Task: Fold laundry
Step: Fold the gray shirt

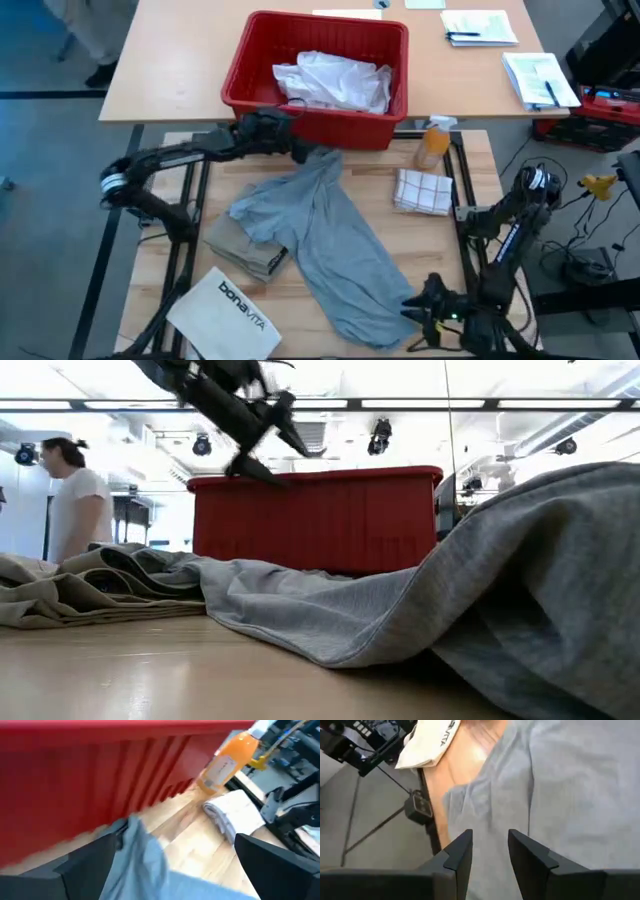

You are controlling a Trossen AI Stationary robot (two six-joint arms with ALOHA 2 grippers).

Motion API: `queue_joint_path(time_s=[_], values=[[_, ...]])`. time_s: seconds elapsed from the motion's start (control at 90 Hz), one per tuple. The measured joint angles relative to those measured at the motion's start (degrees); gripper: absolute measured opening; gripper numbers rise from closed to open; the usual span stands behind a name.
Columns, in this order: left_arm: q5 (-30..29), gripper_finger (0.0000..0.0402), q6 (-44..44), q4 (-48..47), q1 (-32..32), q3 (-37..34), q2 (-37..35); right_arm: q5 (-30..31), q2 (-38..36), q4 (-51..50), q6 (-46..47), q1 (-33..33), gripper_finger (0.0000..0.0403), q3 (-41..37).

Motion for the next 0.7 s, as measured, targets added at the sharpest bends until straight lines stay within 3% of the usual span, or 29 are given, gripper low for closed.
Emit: queue_joint_path(time_s=[0.189, 0.522, 0.611, 0.7], values=[[-3.8, 0.0389, -5.1, -10.5, -1.1, -10.8, -12.2, -2.1, -0.5, -0.4, -13.2, -11.2, 0.0077, 3.0], [-6.8, 0.0389, -23.1, -2.6, -10.2, -35.6, -35.2, -35.7, -4.4, 6.4, -43.7, -40.5, 0.0038, 3.3], [-7.8, 0.0389, -25.3, 0.4, -12.0, -40.1, -38.7, -41.2, -3.9, 8.1, -45.3, -47.8, 0.0038, 3.3], [-7.6, 0.0389, -25.2, 4.0, -13.6, -43.0, -40.4, -42.1, -4.1, 8.0, -44.6, -54.4, 0.0052, 3.3]])
